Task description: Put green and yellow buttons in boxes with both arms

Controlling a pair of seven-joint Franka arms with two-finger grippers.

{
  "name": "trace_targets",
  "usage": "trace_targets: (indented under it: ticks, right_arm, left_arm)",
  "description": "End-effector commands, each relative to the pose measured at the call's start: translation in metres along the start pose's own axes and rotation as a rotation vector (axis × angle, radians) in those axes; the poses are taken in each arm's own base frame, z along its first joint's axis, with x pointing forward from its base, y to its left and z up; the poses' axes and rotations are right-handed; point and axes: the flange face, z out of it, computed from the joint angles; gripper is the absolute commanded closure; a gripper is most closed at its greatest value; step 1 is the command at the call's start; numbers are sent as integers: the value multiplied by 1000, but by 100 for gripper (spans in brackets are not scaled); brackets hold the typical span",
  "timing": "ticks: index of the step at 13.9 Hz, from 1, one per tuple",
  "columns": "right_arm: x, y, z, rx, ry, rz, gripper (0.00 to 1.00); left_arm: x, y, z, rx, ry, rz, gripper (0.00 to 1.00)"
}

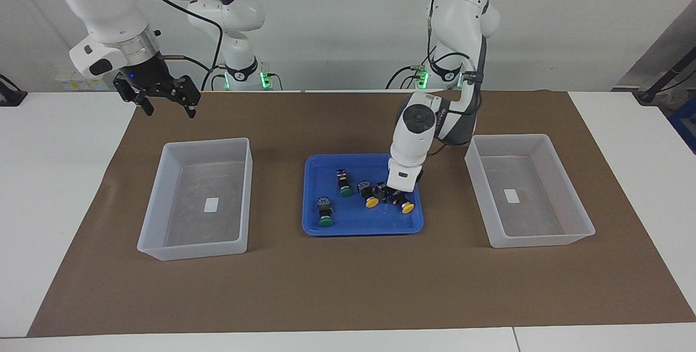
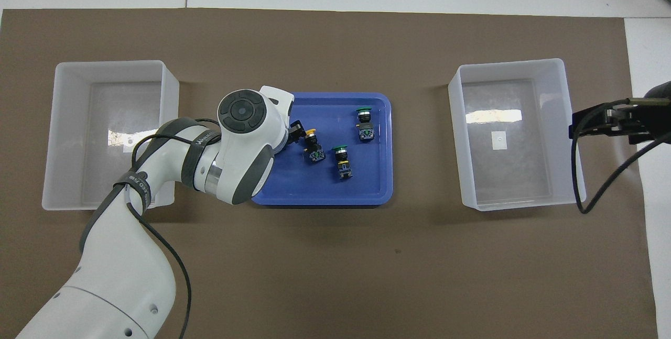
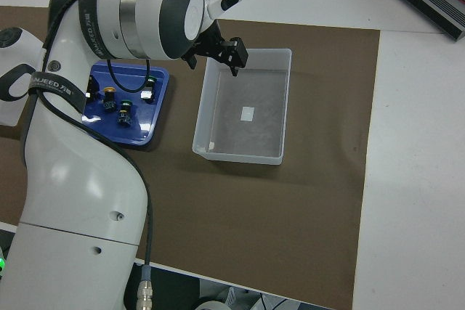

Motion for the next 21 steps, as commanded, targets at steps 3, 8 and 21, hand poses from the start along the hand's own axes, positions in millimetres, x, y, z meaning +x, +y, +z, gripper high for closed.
trace_targets:
  ticks: [3, 8, 21]
  right_arm:
    - [-2, -43, 28, 31, 66, -61, 0]
    - [13, -106, 78, 46, 138, -121, 0]
    - [33, -261, 231, 126, 272, -181, 0]
  left_arm:
    - [2, -7, -5, -16, 11, -20, 87]
    - [3, -7, -5, -9, 14, -9, 100]
    - [63, 9, -73, 36, -22, -43, 100]
